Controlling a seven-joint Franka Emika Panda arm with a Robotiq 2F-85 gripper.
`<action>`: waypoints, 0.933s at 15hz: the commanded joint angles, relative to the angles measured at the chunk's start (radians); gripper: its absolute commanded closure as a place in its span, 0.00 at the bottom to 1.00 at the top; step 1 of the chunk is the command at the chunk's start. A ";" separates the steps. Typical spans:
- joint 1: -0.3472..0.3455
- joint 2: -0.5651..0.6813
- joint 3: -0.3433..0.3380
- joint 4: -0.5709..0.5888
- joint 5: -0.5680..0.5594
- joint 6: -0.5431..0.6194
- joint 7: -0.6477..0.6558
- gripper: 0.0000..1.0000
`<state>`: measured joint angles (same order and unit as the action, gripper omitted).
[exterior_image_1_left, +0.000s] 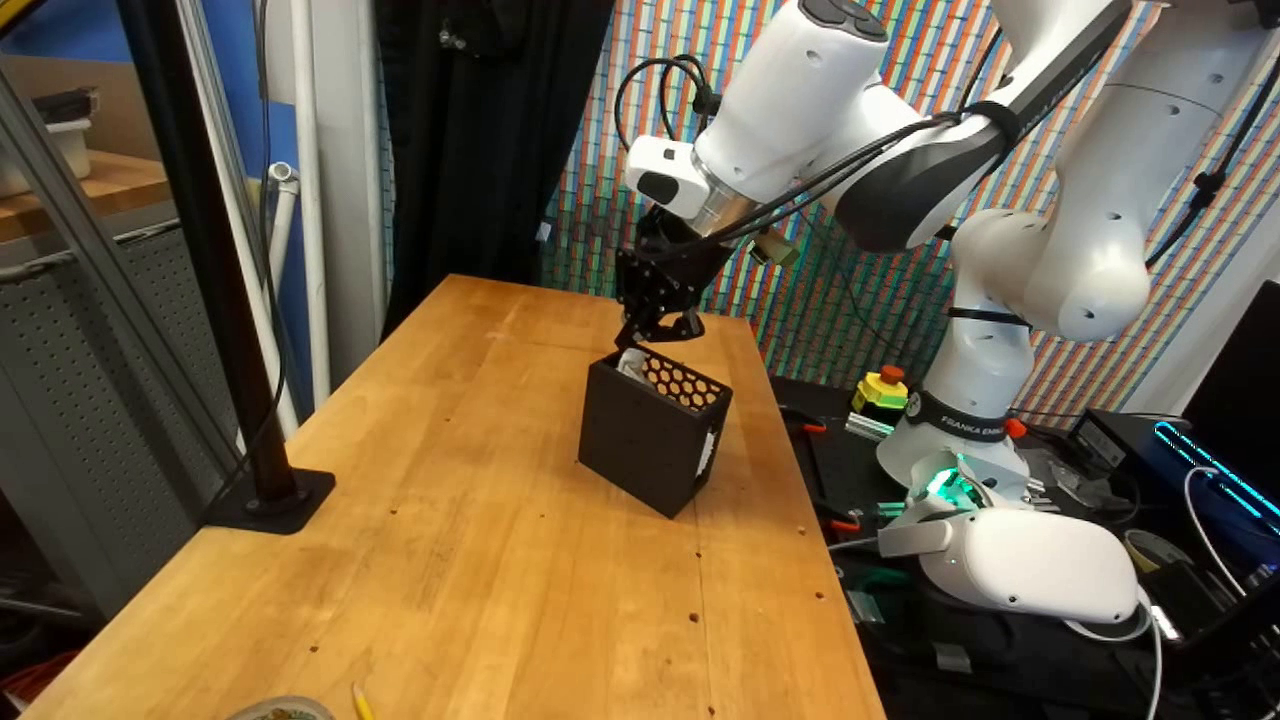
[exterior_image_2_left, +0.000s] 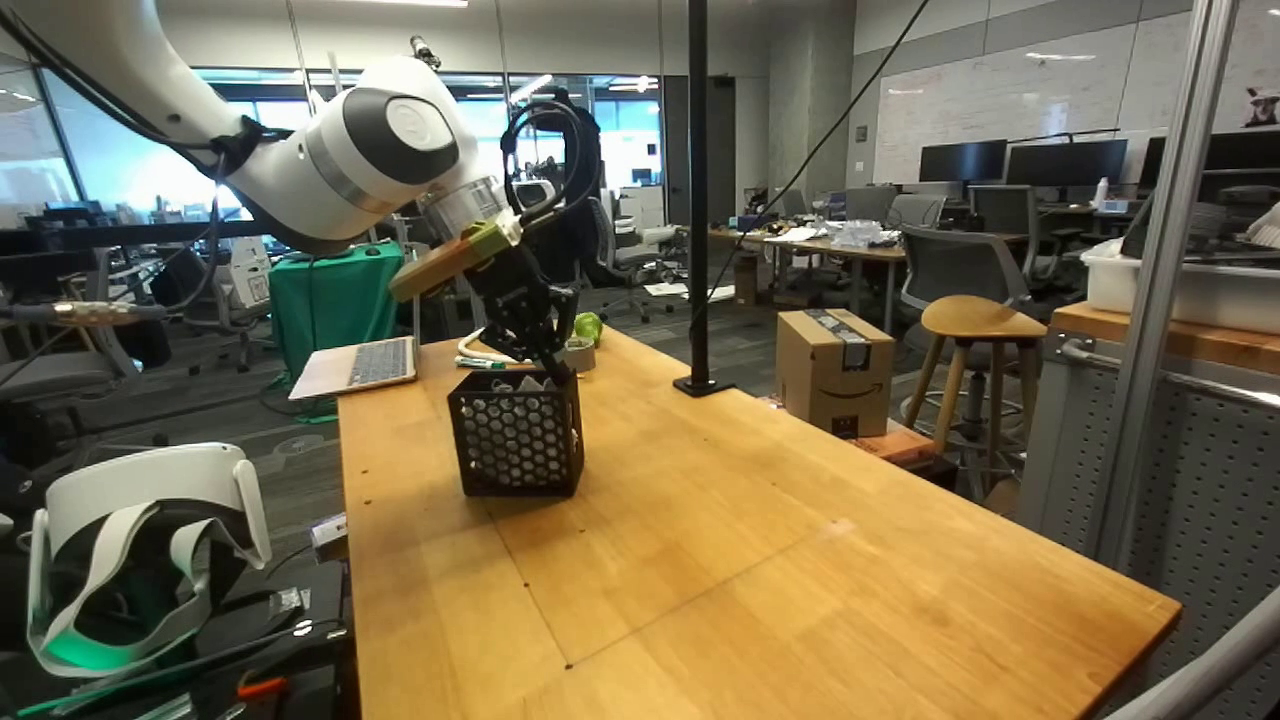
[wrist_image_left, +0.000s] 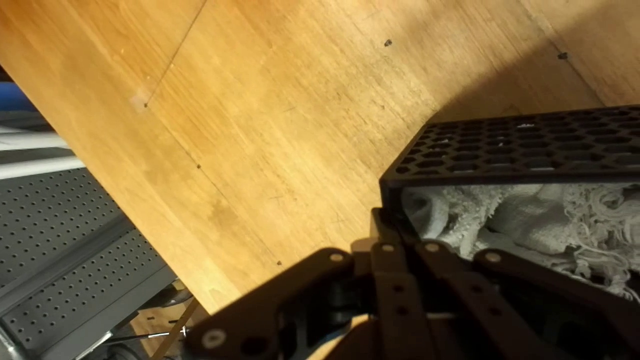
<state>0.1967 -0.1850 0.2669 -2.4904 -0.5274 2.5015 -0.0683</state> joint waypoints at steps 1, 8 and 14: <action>0.009 -0.021 0.010 -0.023 -0.011 0.017 0.012 0.95; 0.032 -0.020 0.041 -0.033 -0.016 0.012 0.019 0.95; 0.022 -0.009 0.037 -0.051 -0.025 0.005 0.021 0.95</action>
<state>0.2252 -0.1858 0.3091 -2.5283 -0.5275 2.5005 -0.0640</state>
